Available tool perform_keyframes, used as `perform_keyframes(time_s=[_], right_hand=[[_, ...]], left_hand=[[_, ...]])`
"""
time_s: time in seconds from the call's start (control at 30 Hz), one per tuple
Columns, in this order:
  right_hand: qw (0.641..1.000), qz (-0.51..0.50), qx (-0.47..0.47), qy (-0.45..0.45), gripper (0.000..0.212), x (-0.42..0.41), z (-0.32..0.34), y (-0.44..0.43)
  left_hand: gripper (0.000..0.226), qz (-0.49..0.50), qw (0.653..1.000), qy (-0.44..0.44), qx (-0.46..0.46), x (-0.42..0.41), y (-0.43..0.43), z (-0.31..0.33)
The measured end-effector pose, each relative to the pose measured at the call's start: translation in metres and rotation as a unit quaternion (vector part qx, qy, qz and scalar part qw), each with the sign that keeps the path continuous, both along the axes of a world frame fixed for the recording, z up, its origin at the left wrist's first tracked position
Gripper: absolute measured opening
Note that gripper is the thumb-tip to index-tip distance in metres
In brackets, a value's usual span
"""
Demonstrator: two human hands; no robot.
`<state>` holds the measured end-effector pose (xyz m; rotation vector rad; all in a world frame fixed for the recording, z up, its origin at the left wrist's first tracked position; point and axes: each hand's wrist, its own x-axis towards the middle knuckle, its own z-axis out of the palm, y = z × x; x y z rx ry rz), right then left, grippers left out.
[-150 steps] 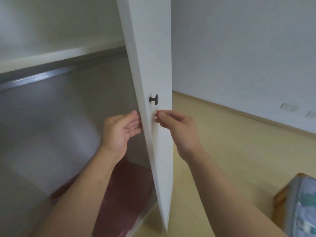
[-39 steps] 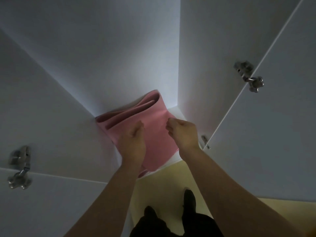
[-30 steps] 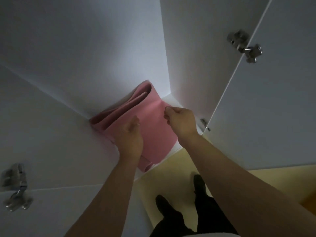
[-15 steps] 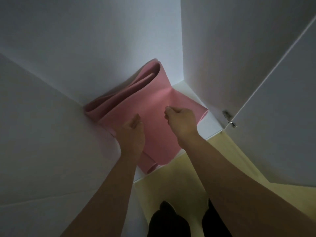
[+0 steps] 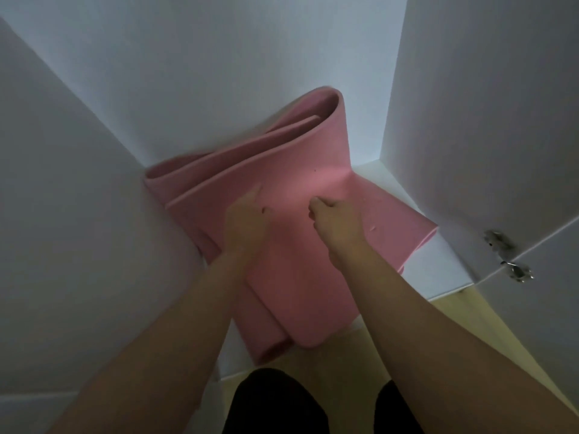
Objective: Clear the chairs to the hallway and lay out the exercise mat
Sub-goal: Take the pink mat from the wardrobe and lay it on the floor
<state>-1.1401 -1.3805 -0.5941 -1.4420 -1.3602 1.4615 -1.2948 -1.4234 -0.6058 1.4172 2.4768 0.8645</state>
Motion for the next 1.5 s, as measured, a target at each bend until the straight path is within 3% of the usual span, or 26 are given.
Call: perform_keyframes(time_s=[0.13,0.27,0.4,0.7,1.03,1.13,1.27,1.43,1.5], right_hand=[[1.000,0.011,0.024,0.007,0.025,-0.019,-0.024,0.014],[0.999,0.001,0.033,0.021,0.028,-0.022,-0.036,0.016],[0.999,0.004,0.027,0.029,0.026,-0.013,-0.045,0.011],[0.998,-0.009,0.027,0.053,0.017,-0.027,-0.064,0.024],[0.996,-0.035,-0.025,0.078,0.029,-0.043,-0.067,0.024],[0.996,-0.031,-0.012,0.081,0.044,-0.046,-0.063,0.024],[0.996,-0.026,-0.008,0.085,0.041,-0.048,-0.068,0.020],[0.995,-0.025,-0.010,0.099,0.032,-0.051,-0.080,0.014],[0.995,-0.027,-0.017,0.095,0.038,-0.054,-0.085,0.013]], left_hand=[[0.072,-0.032,0.990,0.134,-0.028,-0.045,0.036,-0.024],[0.088,-0.021,0.970,0.210,-0.123,-0.087,0.064,-0.032],[0.100,-0.003,0.958,0.205,-0.203,-0.111,0.079,-0.038],[0.118,-0.012,0.957,0.197,-0.214,-0.136,0.108,-0.050],[0.098,-0.005,0.958,0.214,-0.192,-0.140,0.102,-0.075],[0.101,0.011,0.963,0.211,-0.170,-0.155,0.104,-0.070],[0.109,0.024,0.959,0.199,-0.202,-0.169,0.107,-0.067],[0.110,0.014,0.944,0.288,-0.163,-0.157,0.099,-0.072],[0.110,-0.005,0.939,0.296,-0.176,-0.146,0.093,-0.077]])
